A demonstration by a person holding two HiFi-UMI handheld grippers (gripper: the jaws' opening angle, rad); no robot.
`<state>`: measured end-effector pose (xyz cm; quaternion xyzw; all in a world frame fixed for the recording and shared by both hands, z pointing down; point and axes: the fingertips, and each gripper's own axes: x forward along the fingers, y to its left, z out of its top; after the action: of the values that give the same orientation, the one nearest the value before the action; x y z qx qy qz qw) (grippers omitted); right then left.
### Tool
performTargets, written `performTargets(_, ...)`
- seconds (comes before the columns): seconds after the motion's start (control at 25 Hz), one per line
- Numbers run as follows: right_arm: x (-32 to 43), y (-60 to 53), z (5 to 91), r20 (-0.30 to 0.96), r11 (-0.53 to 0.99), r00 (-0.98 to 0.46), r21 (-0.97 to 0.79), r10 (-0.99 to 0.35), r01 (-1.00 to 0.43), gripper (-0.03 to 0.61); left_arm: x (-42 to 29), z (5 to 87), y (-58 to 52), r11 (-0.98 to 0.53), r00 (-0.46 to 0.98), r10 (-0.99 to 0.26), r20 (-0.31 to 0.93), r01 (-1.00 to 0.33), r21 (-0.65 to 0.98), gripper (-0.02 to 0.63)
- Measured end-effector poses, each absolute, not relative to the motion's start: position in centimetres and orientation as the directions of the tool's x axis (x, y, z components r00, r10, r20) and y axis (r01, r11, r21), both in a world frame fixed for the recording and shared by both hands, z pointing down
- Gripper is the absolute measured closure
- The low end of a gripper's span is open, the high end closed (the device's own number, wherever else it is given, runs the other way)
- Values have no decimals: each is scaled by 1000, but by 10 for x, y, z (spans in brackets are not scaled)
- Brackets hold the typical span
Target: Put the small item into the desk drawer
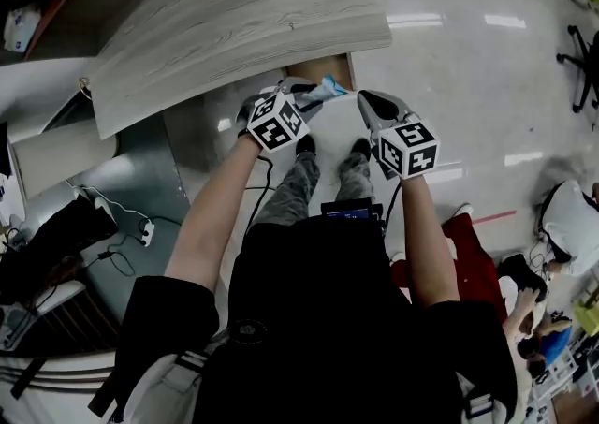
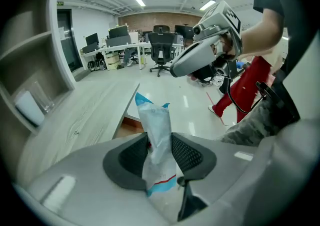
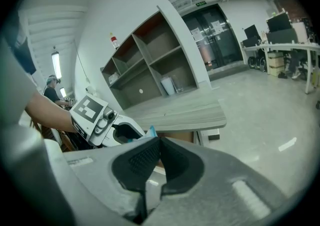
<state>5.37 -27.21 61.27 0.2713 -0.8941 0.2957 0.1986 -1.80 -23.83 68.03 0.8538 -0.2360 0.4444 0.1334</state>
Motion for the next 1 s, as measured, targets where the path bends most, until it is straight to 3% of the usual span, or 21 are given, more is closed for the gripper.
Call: performTargets(1.0,75,-302,682,572,652,-771,-476,-281,-591,575,-4,787,-281,-892,365,-175,914,-451,10,460)
